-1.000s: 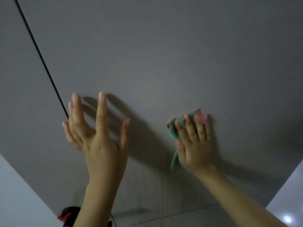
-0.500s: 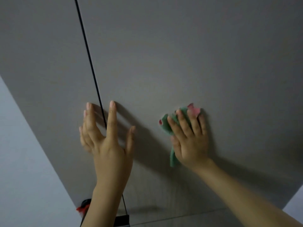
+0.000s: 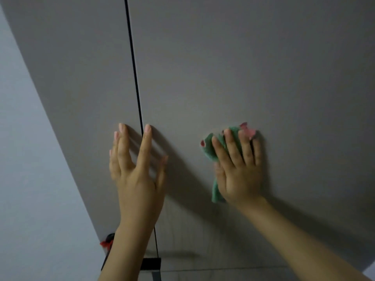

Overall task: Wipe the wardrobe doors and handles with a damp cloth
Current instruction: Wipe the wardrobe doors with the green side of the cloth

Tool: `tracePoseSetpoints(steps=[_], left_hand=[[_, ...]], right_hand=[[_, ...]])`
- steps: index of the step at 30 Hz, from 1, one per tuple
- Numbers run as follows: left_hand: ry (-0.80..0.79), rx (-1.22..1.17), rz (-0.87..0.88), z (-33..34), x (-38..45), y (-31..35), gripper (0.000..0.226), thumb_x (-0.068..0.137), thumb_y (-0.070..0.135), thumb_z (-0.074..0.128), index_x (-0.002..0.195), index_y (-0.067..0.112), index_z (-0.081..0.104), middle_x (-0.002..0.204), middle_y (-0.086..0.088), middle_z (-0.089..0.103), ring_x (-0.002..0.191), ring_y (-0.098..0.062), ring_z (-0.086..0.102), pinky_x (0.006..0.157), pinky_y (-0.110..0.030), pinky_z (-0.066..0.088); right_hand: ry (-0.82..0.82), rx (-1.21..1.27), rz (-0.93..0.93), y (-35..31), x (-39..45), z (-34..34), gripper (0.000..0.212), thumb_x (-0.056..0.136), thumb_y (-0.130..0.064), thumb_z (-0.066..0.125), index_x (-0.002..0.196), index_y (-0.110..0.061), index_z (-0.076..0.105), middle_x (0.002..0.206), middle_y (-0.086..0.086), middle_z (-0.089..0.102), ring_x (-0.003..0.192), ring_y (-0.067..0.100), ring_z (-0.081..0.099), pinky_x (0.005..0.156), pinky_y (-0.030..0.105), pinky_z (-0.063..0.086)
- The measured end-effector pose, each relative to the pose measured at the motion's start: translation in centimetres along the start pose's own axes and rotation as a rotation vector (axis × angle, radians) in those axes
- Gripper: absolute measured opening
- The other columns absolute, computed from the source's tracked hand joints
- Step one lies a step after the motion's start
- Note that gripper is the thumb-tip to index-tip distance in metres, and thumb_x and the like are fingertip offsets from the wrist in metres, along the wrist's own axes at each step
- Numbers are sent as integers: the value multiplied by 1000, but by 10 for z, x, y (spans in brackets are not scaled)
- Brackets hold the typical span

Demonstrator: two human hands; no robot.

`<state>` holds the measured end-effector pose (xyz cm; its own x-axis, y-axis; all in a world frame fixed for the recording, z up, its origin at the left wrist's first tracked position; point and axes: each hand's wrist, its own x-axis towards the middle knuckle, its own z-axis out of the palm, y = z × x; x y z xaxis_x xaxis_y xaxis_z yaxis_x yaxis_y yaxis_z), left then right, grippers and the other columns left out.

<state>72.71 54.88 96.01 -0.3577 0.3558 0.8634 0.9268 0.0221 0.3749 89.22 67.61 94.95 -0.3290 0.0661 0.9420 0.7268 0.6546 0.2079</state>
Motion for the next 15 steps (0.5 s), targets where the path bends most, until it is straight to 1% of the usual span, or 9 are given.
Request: tracePoseSetpoints(steps=[2,3,5,7,9,11,13,14,15], left_hand=[[-14,-25,-25,-2,-1,1,58,94,40,43,148,24,32,159,-12,10,148,-27,7,116,-54,16],[-15,-28,-30,-3,-2,1,57,96,39,42,149,23,31,160,-10,11,148,-26,7,117,-54,17],[-3,-17,-47,-5,-4,-2,55,98,37,39,149,20,30,160,-9,11,149,-25,6,116,-55,18],[-9,-33,-99,-8,-6,-5,55,97,38,36,150,25,27,161,-4,6,149,-23,2,116,-57,17],[-36,-31,-132,-11,-9,-9,57,96,40,34,151,32,21,161,5,-1,149,-19,-1,117,-56,17],[-58,2,-156,-13,-14,-11,59,95,44,33,151,34,18,160,8,-5,149,-16,-4,119,-47,12],[-72,28,-177,-14,-18,-13,60,95,46,32,151,35,16,161,6,-6,148,-15,-8,118,-33,3],[-76,46,-170,-15,-19,-14,59,95,45,32,151,34,17,161,4,-5,148,-15,-7,117,-26,-1],[-81,60,-159,-15,-20,-16,58,96,44,33,151,33,18,162,2,-3,149,-16,-6,116,-21,-2]], right_hand=[[44,37,105,-21,11,5,48,100,-33,32,147,-28,23,159,-2,7,148,19,1,119,46,2],[37,50,78,-30,10,8,51,100,-33,32,149,-28,21,160,-3,3,148,20,0,118,46,1],[-33,50,-84,-35,-3,14,55,100,-33,31,152,-27,14,160,-6,-3,148,20,1,118,46,1],[-90,28,-235,-22,-17,12,56,100,-33,31,152,-27,13,161,-6,-2,147,19,6,119,44,0],[-99,14,-274,-9,-19,7,59,95,-32,37,151,-29,18,160,-6,3,142,19,14,119,41,1],[-62,53,-173,-11,-9,4,57,95,-33,40,149,-29,23,159,-6,7,145,19,11,119,42,1],[-2,119,-8,-31,5,8,53,99,-33,36,150,-27,24,160,-7,1,148,20,4,118,45,2],[12,141,36,-45,9,11,53,100,-33,35,151,-26,23,160,-7,-2,148,20,1,118,47,2],[6,149,25,-56,9,15,54,100,-33,36,151,-26,20,160,-6,-3,148,21,0,118,47,1]])
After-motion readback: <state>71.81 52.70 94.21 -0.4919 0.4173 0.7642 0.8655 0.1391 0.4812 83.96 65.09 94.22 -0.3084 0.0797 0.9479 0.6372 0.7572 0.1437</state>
